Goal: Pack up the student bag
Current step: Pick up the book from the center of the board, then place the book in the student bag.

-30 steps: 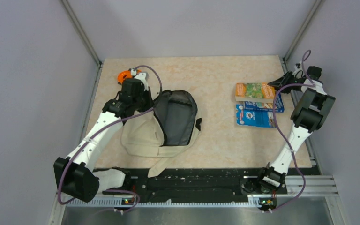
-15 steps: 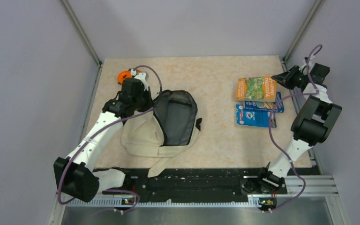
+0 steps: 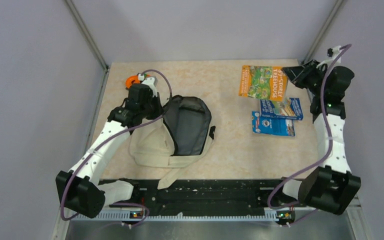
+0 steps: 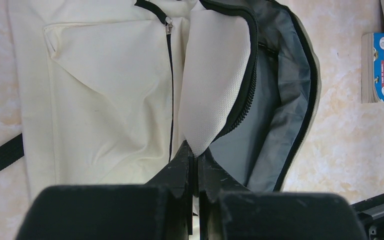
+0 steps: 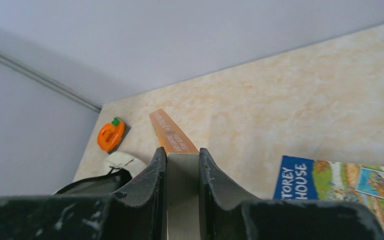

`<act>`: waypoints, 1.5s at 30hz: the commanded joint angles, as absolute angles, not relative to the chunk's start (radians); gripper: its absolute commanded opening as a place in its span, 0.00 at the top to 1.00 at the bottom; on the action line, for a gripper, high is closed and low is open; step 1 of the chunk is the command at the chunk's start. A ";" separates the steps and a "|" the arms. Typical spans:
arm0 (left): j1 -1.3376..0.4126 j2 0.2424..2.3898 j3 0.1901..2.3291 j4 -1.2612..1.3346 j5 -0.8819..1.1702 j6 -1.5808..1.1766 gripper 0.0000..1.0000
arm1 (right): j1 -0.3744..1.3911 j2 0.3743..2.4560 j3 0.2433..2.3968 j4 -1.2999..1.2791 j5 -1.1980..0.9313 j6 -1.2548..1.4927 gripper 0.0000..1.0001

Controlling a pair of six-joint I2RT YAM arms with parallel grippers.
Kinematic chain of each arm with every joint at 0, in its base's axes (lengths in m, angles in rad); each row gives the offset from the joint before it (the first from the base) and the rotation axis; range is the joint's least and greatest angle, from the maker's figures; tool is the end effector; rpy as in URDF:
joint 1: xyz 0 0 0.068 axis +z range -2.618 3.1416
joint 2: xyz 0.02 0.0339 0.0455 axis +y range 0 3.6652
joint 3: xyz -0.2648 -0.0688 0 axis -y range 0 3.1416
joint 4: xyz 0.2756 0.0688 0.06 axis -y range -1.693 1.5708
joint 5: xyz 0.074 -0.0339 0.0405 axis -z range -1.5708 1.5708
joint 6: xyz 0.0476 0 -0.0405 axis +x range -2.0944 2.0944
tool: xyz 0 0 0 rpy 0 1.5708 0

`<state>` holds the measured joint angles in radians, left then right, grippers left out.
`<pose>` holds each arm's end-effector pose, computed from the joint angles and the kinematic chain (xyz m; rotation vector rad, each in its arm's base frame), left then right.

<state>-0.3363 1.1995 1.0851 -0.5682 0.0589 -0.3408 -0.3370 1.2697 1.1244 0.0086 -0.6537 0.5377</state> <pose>0.2812 -0.1013 0.3117 0.0269 2.2874 -0.4250 0.3244 -0.0830 0.3706 0.2583 1.7098 0.7042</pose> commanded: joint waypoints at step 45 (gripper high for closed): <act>-0.331 1.167 1.077 -0.504 0.076 -0.334 1.00 | 0.488 1.669 0.458 0.849 -0.531 0.801 0.21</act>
<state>-0.3363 1.1706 1.0748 -0.5678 0.0643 -0.3405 0.4610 1.6295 0.4744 0.6983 -0.4683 0.7818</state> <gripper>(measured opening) 0.026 0.786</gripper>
